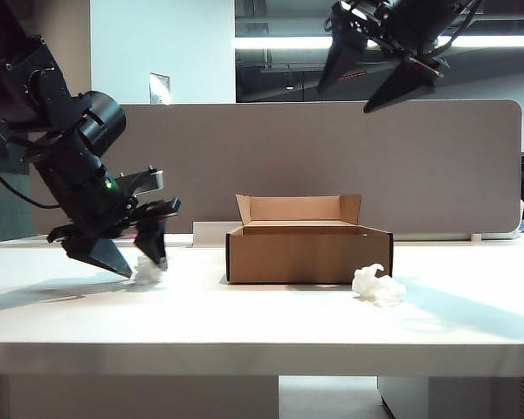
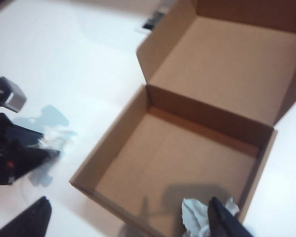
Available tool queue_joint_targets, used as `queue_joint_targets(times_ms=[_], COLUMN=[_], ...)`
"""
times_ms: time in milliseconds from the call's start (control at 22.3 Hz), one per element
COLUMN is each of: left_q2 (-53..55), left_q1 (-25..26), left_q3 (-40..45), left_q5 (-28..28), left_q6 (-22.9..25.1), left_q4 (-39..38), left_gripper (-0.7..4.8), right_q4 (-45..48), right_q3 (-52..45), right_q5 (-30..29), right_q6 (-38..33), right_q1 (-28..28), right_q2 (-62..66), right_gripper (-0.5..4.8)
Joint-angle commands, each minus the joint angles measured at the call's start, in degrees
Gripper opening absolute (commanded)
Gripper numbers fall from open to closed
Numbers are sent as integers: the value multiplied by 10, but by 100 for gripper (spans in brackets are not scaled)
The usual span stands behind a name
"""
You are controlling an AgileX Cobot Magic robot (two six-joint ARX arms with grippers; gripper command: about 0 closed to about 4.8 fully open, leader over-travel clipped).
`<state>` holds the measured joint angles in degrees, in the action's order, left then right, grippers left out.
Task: Pick up all the paper balls on the table and put them in the paper box.
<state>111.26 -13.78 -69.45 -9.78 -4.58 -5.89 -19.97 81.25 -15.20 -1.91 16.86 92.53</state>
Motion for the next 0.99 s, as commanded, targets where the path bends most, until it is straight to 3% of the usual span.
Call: queue_joint_targets(times_ms=[45, 360, 584, 809, 989], left_q2=[-3, -31, -52, -41, -15], left_q1=[-1, -1, -48, -115, -149], left_q3=[-6, -53, -134, -145, -148], left_q5=[-1, -2, -73, -49, -10], left_q6=[1, 1, 1, 54, 54], left_q4=[3, -29, -43, -11, 30], left_gripper=[54, 48, 48, 49, 53], right_q4=[3, -4, -6, -19, -45], right_q3=[3, 3, 3, 3, 3], right_q5=[5, 5, 5, 16, 18], right_q6=[2, 2, 3, 5, 5], right_q1=[0, 0, 0, -2, -9], right_q2=[-3, -3, -3, -5, -6], right_gripper=[431, 431, 431, 431, 431])
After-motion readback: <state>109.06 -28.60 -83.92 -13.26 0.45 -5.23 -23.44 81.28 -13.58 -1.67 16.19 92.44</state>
